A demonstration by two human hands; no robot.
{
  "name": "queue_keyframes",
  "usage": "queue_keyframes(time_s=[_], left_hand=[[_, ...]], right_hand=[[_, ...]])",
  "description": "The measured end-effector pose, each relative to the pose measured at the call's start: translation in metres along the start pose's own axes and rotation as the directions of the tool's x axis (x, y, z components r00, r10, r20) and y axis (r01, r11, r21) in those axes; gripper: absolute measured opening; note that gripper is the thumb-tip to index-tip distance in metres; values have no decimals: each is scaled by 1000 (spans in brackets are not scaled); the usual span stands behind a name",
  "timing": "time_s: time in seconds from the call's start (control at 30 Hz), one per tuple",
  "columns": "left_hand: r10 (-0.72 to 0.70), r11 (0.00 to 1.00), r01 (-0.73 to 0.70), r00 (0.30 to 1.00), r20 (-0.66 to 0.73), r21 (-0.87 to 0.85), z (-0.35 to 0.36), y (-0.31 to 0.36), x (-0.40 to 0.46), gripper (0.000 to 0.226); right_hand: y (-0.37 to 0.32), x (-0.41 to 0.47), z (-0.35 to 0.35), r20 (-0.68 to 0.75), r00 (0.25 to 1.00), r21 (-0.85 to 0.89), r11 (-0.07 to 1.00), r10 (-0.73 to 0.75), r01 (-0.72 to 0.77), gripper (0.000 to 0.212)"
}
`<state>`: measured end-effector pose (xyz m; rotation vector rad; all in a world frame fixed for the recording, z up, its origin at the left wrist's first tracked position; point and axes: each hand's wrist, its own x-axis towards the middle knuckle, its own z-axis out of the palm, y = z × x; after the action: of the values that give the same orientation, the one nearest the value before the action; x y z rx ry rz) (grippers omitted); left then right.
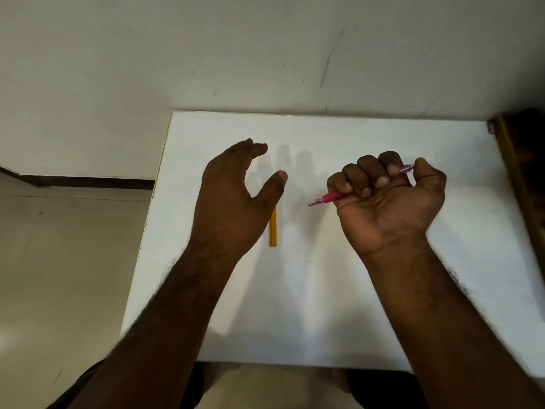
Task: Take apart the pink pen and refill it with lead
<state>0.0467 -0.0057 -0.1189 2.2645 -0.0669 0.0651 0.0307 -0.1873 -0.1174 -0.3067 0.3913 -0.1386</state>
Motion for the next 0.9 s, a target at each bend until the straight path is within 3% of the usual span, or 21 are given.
queue_keyframes(time_s=[0.13, 0.4, 0.9], left_hand=[[65, 982, -67, 998, 18, 174, 1, -2, -1, 58], [147, 921, -154, 988, 47, 358, 3, -6, -1, 73], [47, 915, -92, 991, 122, 393, 9, -12, -2, 82]], right_hand=[[0, -1, 1, 6, 1000, 6, 1000, 1, -1, 41], [-2, -1, 1, 24, 999, -6, 1000, 24, -24, 40], [-3, -1, 1, 60, 997, 8, 999, 38, -39, 43]])
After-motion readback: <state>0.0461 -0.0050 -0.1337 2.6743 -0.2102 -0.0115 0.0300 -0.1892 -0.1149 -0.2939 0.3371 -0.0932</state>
